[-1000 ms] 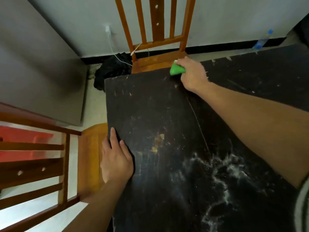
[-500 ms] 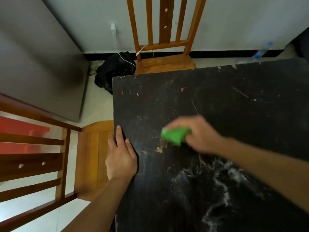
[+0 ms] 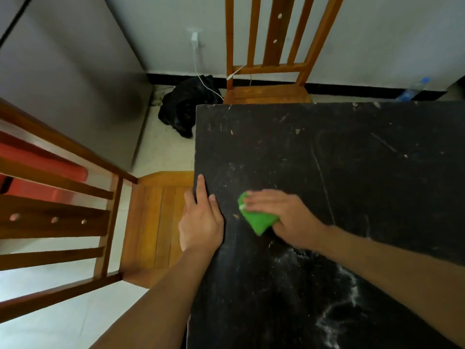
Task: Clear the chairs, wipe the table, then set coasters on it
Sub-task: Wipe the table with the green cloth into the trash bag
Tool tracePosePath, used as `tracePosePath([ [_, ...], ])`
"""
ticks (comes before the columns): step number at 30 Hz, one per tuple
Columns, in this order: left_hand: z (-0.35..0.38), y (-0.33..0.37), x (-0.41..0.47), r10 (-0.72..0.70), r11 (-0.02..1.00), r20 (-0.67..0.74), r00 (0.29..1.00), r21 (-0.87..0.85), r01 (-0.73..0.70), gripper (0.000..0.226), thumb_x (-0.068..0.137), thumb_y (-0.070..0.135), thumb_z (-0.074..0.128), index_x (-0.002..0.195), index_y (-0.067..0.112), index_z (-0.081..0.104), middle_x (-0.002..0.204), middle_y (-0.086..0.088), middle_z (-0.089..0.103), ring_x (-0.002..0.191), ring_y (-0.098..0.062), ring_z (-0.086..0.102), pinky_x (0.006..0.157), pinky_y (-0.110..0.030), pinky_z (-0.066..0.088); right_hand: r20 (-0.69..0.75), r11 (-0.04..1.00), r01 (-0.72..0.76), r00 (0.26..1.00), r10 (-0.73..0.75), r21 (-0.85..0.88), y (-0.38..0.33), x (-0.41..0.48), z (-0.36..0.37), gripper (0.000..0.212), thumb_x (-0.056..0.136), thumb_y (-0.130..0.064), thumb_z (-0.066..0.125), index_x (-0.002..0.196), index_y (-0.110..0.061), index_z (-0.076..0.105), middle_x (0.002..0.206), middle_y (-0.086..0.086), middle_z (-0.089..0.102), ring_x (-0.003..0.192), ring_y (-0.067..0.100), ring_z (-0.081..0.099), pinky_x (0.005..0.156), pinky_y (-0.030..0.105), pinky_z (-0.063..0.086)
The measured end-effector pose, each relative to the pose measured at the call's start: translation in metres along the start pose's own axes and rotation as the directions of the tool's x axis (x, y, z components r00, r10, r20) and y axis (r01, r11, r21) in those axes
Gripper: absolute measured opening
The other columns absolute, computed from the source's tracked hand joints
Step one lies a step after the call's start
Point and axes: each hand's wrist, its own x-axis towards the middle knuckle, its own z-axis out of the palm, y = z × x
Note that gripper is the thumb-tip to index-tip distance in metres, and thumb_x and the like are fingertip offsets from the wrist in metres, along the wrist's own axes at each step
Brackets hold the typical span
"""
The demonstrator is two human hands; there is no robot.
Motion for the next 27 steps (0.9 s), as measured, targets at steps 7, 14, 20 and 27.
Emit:
tracePosePath([
  [7,-0.016,-0.044,-0.054,-0.261,0.892,0.130,0.957,-0.346,0.290,0.055,0.100,0.049,0.020,0.119,0.014,0.057,0.094,0.004,0.063,0.089,-0.018,0.060,0.080,-0.034,0.044,0.025,0.990,-0.119,0.993,0.118,0.075,-0.025,0.011,-0.043,0.051,0.070,0.005,0.051,0.113,-0.012,0.071,0.111,0.002,0.071,0.102,0.009,0.064,0.096,0.029,0.049],
  [14,-0.009,-0.042,-0.097,-0.374,0.862,0.122,0.919,-0.321,0.393,0.042,0.103,0.041,0.020,0.068,0.034,0.042,0.069,0.013,0.049,0.065,-0.001,0.046,0.075,-0.027,0.037,-0.448,0.893,-0.449,0.804,0.390,-0.027,0.031,0.190,-0.089,0.043,0.094,-0.007,0.051,0.136,-0.015,0.055,0.135,0.011,0.057,0.126,0.029,0.050,0.107,0.034,0.035],
  [20,0.000,-0.055,-0.098,-0.353,0.890,0.085,0.932,-0.276,0.362,0.059,0.099,0.047,0.015,0.071,0.018,0.059,0.064,0.008,0.056,0.064,-0.004,0.052,0.056,-0.025,0.036,-0.137,0.996,-0.017,0.991,0.006,-0.082,-0.009,0.141,-0.005,0.057,0.071,0.013,0.050,0.119,-0.012,0.069,0.133,0.010,0.060,0.129,0.023,0.051,0.115,0.034,0.028],
  [27,-0.004,-0.053,-0.096,-0.325,0.908,0.069,0.943,-0.257,0.331,0.056,0.102,0.039,0.019,0.074,0.012,0.059,0.061,0.009,0.052,0.058,-0.001,0.045,0.051,-0.020,0.031,0.378,0.995,0.071,0.921,-0.090,0.063,-0.033,-0.022,0.013,0.070,0.063,0.017,0.053,0.120,-0.022,0.069,0.135,-0.009,0.058,0.134,-0.003,0.041,0.118,0.026,0.022],
])
